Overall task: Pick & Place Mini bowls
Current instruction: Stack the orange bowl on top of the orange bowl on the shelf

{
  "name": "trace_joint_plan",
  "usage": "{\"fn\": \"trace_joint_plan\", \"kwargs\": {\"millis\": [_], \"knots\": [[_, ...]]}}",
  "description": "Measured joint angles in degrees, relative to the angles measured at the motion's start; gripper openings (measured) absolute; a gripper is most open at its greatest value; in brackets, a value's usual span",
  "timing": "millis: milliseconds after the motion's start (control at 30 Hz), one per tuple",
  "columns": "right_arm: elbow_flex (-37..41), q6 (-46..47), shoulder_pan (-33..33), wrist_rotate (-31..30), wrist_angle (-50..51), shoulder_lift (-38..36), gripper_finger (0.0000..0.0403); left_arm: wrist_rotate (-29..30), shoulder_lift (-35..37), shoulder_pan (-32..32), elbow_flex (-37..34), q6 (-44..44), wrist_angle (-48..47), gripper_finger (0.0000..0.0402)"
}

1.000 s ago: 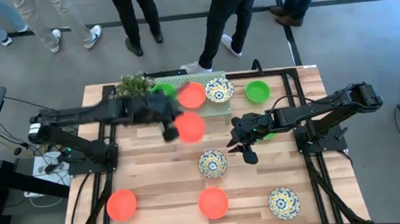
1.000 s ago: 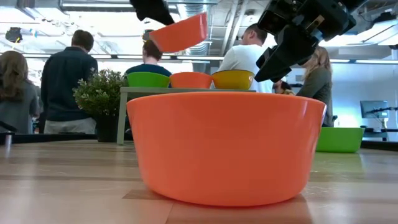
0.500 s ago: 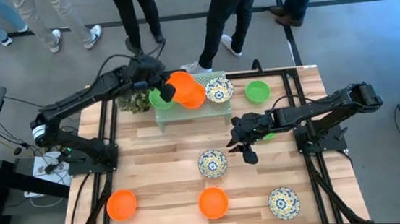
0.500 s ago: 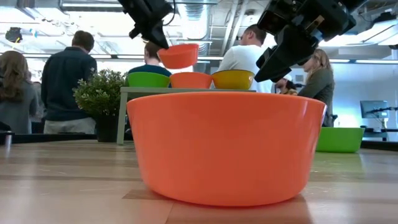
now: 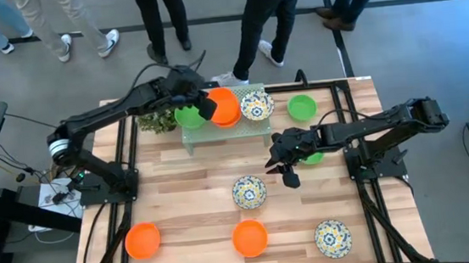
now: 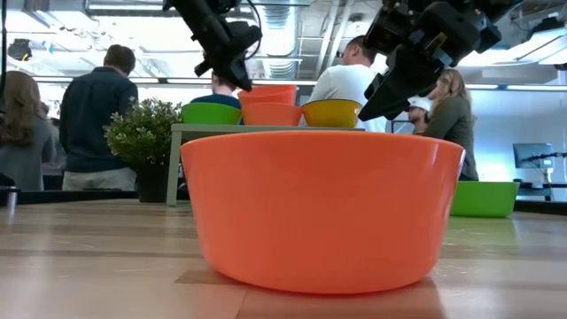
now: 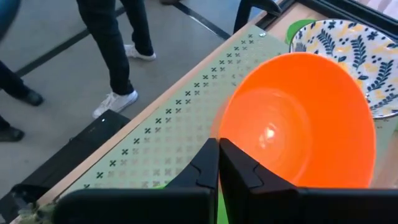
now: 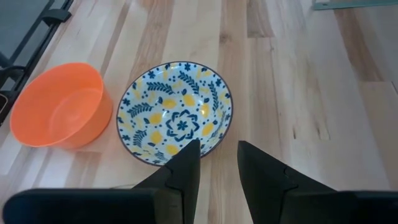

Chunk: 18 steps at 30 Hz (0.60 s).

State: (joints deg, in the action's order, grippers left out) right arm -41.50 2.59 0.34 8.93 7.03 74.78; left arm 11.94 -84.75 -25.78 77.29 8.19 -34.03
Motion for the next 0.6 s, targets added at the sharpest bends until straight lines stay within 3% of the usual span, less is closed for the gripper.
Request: {"fn": "trace_joint_plan", "kwargs": {"millis": [600], "knots": [[0.0,-0.1,-0.2,0.0,0.3,0.0,0.0102,-3.3,-1.5,0.0,0.0,-0.2,1.1,0.0018]]}}
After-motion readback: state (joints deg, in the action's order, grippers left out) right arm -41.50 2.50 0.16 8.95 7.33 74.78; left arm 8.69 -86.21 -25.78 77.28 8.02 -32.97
